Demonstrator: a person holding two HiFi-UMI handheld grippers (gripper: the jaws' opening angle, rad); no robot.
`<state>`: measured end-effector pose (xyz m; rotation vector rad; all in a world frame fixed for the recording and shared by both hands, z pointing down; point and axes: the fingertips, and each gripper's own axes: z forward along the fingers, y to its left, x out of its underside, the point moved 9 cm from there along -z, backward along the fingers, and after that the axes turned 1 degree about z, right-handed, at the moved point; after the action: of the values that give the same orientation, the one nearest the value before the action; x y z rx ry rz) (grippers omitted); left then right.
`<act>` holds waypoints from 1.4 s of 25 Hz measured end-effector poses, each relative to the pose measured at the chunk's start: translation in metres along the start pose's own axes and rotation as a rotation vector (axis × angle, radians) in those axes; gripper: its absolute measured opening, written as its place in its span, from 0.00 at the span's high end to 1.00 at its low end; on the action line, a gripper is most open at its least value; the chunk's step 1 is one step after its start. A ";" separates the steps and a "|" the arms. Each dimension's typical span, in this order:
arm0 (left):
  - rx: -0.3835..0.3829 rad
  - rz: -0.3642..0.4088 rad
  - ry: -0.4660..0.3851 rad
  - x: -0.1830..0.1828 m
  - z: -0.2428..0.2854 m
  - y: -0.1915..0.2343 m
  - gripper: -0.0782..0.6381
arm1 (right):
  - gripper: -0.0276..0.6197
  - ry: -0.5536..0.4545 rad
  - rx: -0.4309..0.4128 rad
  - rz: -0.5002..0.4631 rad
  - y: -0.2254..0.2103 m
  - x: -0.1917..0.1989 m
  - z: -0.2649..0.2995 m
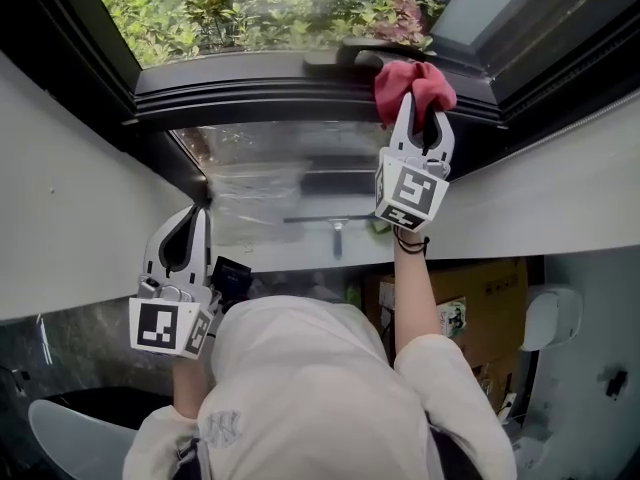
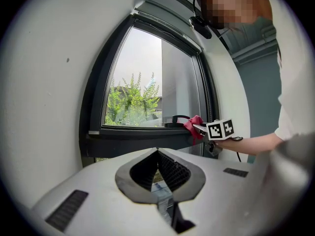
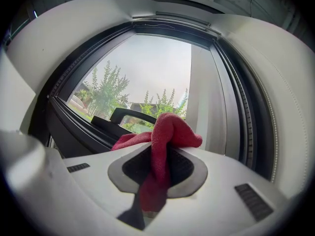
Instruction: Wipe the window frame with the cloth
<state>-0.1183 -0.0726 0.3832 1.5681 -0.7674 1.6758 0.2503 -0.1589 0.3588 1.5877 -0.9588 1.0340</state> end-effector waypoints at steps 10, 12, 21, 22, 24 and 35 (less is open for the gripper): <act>-0.020 0.009 0.004 0.004 -0.017 0.018 0.88 | 0.84 -0.023 -0.023 0.000 0.032 -0.009 0.000; -0.020 0.010 0.002 0.004 -0.019 0.019 0.88 | 0.84 -0.023 -0.022 0.000 0.035 -0.010 0.000; -0.021 0.008 -0.010 0.004 -0.027 0.027 0.88 | 0.84 -0.033 -0.040 0.005 0.057 -0.016 -0.004; -0.023 0.008 -0.009 0.004 -0.028 0.028 0.88 | 0.85 -0.034 -0.043 0.004 0.059 -0.016 -0.005; -0.027 0.007 -0.009 0.005 -0.029 0.030 0.88 | 0.85 -0.035 -0.047 0.002 0.062 -0.017 -0.005; -0.020 -0.001 -0.012 0.006 -0.029 0.030 0.88 | 0.85 -0.052 -0.095 -0.009 0.084 -0.024 -0.007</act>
<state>-0.1594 -0.0659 0.3876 1.5659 -0.7868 1.6546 0.1628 -0.1675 0.3624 1.5458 -1.0204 0.9315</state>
